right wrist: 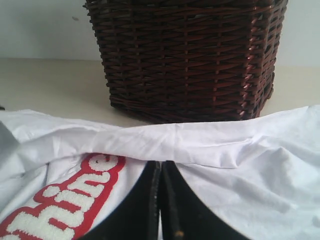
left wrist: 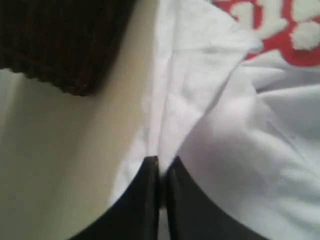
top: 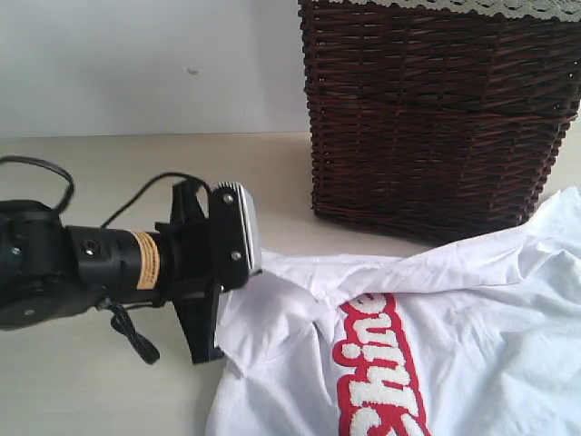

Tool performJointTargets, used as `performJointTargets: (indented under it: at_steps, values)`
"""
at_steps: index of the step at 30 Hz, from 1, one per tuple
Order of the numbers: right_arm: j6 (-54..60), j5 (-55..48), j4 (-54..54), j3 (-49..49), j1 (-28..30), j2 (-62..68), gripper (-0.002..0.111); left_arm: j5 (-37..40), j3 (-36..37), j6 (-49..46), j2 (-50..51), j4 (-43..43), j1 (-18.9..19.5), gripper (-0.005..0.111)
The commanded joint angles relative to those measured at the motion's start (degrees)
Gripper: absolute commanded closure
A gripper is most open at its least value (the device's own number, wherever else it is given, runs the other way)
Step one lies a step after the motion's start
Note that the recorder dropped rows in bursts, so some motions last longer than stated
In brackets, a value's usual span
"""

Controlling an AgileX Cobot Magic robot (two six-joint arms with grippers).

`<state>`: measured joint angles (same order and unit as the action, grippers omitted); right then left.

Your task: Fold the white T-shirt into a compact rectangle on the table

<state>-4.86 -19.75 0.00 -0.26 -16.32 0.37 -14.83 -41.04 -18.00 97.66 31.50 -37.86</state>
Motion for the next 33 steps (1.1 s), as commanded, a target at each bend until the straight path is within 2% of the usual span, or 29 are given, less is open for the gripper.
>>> performJointTargets:
  at_steps: [1, 6, 11, 16, 25, 33]
  values:
    - [0.3, 0.29, 0.0, 0.26, 0.29, -0.37, 0.108, 0.55, -0.52, 0.1, -6.38, -2.19, 2.85, 0.107]
    - [0.3, 0.29, 0.0, 0.26, 0.29, -0.37, 0.108, -1.28, -3.31, -2.04, -6.53, -2.19, 5.96, 0.107]
    - [0.3, 0.29, 0.0, 0.26, 0.29, -0.37, 0.108, -2.59, -9.18, -4.2, -1.5, -2.19, 6.06, 0.107]
    - [0.3, 0.29, 0.0, 0.26, 0.29, -0.37, 0.108, -7.56, -15.02, -4.2, 5.17, -2.19, 5.94, 0.107]
    - [0.3, 0.29, 0.0, 0.26, 0.29, -0.37, 0.108, -7.56, -26.98, -4.2, 16.87, -2.47, 5.94, 0.107]
    - [0.3, 0.29, 0.0, 0.26, 0.29, -0.37, 0.108, -7.6, -32.21, -4.29, 20.72, -11.07, 7.05, 0.106]
